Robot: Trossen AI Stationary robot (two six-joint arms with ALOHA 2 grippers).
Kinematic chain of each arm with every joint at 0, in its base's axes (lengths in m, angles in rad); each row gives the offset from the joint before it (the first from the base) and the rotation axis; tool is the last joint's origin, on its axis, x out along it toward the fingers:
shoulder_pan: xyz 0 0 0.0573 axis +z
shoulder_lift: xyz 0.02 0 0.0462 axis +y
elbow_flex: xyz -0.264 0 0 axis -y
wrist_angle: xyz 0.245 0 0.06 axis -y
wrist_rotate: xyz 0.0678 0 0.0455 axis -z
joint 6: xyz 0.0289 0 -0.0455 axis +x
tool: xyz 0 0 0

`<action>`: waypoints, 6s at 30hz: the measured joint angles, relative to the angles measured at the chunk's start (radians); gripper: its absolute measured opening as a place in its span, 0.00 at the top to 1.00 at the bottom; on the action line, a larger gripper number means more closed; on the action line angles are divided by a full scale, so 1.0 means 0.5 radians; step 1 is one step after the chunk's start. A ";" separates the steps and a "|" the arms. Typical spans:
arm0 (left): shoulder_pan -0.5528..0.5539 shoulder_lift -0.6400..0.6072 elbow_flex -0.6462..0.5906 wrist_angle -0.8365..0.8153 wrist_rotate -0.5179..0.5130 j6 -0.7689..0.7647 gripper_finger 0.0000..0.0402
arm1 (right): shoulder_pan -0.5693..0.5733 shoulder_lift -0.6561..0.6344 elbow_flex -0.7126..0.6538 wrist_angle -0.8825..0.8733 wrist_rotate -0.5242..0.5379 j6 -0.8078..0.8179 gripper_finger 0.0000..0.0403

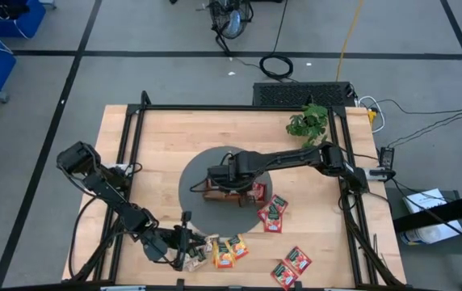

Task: Pick & Place Tea
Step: Put the red tea sachet into the right section of the wooden organizer, then adjust the wooden organizer, then put the middle yellow tea sachet into the middle section of the wooden organizer

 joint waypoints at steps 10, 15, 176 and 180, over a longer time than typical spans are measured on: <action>-0.006 0.000 0.000 -0.006 0.000 -0.046 0.93 | 0.020 0.001 -0.001 0.017 0.062 0.349 1.00; -0.030 0.000 0.000 -0.009 0.000 -0.045 0.93 | 0.017 0.001 -0.001 0.029 0.063 0.465 1.00; 0.168 0.697 1.041 -0.831 0.882 -0.492 0.92 | 0.932 -0.870 -2.895 4.433 0.100 0.497 0.76; 0.180 0.727 1.040 -0.912 0.910 -0.698 0.92 | 0.934 -0.695 -2.896 4.592 0.101 0.531 0.77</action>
